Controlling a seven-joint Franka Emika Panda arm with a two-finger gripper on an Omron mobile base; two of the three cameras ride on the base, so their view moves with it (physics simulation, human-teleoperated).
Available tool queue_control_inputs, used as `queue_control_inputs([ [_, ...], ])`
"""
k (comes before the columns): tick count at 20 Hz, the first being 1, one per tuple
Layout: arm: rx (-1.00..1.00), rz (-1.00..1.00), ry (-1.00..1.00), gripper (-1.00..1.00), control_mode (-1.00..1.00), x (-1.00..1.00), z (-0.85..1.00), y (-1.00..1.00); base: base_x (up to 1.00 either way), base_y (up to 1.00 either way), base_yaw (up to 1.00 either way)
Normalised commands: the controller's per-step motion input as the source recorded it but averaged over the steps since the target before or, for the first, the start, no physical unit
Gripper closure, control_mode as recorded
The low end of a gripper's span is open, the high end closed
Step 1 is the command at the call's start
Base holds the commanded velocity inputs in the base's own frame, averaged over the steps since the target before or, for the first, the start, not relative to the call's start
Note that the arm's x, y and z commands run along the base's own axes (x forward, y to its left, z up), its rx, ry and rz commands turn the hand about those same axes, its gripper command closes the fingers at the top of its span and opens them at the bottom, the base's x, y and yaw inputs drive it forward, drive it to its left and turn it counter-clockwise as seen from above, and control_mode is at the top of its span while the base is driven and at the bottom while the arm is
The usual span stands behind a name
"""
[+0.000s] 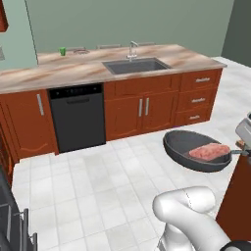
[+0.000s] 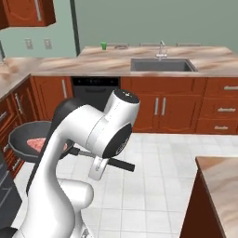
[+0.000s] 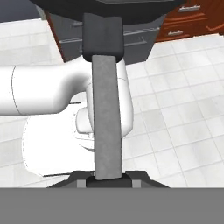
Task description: Pick up the pan with the steak in it and place it on the dining table. Then place the steak on the plate.
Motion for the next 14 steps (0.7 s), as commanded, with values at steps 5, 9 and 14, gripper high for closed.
queue_control_inputs([
  [5, 0.0, 0.0, 0.0, 1.0, 1.0, 0.0, 0.0, 0.0, 1.0, 0.0, 0.0],
  [9, 0.0, 0.0, 0.0, 1.0, 1.0, 0.0, 0.0, 0.0, 1.0, 0.0, 0.0],
  [14, 0.0, 0.0, 0.0, 1.0, 1.0, 0.0, 0.0, 0.0, 1.0, 0.0, 0.0],
])
